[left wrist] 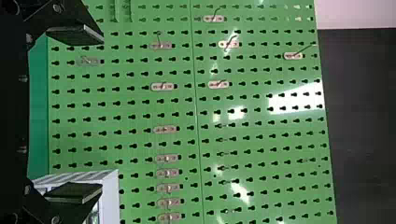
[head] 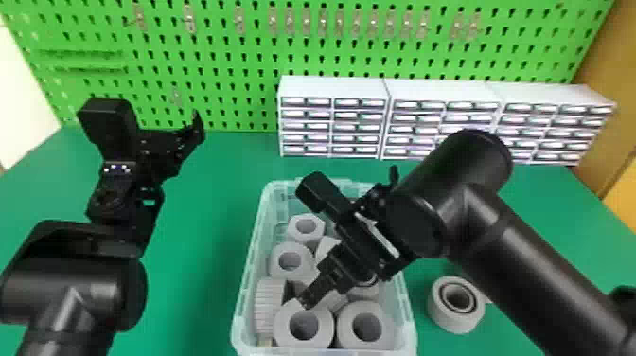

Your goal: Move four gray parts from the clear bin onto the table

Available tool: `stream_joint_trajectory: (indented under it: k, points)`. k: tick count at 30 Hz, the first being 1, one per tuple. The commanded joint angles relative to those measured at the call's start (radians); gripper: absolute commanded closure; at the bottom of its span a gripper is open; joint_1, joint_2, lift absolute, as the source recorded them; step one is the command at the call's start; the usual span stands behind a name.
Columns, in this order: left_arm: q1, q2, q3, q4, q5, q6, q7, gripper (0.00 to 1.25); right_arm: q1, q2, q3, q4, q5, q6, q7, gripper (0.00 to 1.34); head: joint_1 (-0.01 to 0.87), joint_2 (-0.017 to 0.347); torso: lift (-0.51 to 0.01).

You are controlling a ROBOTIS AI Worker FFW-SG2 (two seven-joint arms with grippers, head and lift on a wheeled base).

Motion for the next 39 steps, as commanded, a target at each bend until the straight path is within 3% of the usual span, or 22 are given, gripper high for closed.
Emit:
stream_joint_trajectory:
  k: [1, 10, 21, 39]
  points:
    - [-0.005, 0.0, 0.001, 0.0, -0.001, 0.0, -0.003, 0.17, -0.012, -0.005, 0.033, 0.017, -0.027, 0.001, 0.0, 0.53, 0.678, 0.034, -0.05]
    - [-0.015, 0.0, 0.002, 0.0, -0.001, 0.0, -0.013, 0.17, -0.014, -0.017, 0.04, 0.039, -0.055, 0.001, 0.0, 0.53, 0.678, 0.034, -0.05]
    - [-0.024, 0.0, 0.001, 0.0, 0.0, 0.0, -0.017, 0.17, -0.015, -0.022, 0.042, 0.046, -0.023, 0.001, 0.0, 0.53, 0.678, 0.034, -0.05]
    - [-0.028, 0.0, -0.001, 0.0, 0.0, -0.002, -0.031, 0.17, -0.031, 0.0, 0.077, 0.115, -0.029, -0.043, 0.0, 0.53, 0.678, 0.034, -0.05]
